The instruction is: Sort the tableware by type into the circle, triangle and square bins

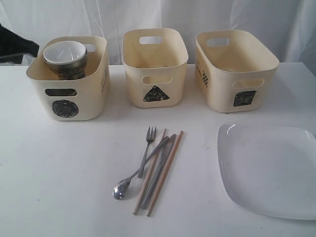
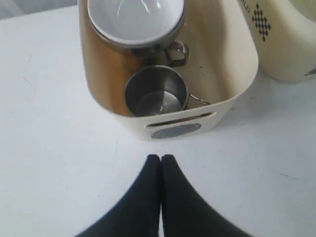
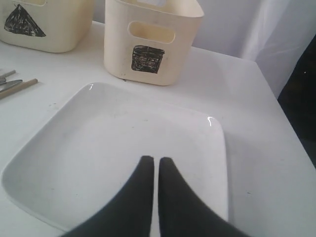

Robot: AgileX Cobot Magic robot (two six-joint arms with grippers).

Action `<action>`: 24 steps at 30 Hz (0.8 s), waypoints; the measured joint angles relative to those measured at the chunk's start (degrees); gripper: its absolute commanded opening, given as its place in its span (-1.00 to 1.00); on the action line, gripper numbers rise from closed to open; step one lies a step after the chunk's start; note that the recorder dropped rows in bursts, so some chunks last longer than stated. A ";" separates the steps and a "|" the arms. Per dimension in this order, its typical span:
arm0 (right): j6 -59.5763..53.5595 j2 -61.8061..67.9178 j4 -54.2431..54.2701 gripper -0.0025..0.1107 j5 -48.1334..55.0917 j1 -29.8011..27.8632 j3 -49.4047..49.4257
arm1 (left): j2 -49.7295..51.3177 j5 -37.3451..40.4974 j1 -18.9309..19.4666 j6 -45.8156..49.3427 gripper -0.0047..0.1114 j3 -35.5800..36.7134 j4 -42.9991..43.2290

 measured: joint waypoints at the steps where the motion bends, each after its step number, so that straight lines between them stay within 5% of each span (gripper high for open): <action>1: 0.26 0.00 0.00 -0.93 0.00 0.00 0.00 | -0.67 -0.69 0.00 -1.04 -0.91 1.21 0.11; 7: 0.47 0.00 -0.30 -0.93 0.00 0.00 0.00 | -13.77 -22.15 0.00 -6.25 -0.92 16.16 0.32; 11: 0.47 0.00 -0.30 -0.93 0.00 0.00 0.00 | -27.90 -37.38 0.00 0.25 -0.92 28.42 0.85; 14: 0.47 0.00 -0.30 -0.93 0.00 0.00 0.00 | -36.82 -35.66 0.00 7.11 -0.92 34.71 1.16; 16: 0.47 0.00 -0.30 -0.93 0.00 0.00 0.00 | -43.06 -27.62 0.21 9.51 -0.92 40.04 1.40; 21: 0.58 0.00 -0.30 -0.93 0.00 0.00 0.00 | -45.56 -12.38 0.20 0.30 -0.92 48.17 0.13; 24: 0.58 0.00 -0.30 -0.93 0.00 0.00 0.00 | -45.66 -9.90 0.20 -0.45 -0.92 48.28 0.03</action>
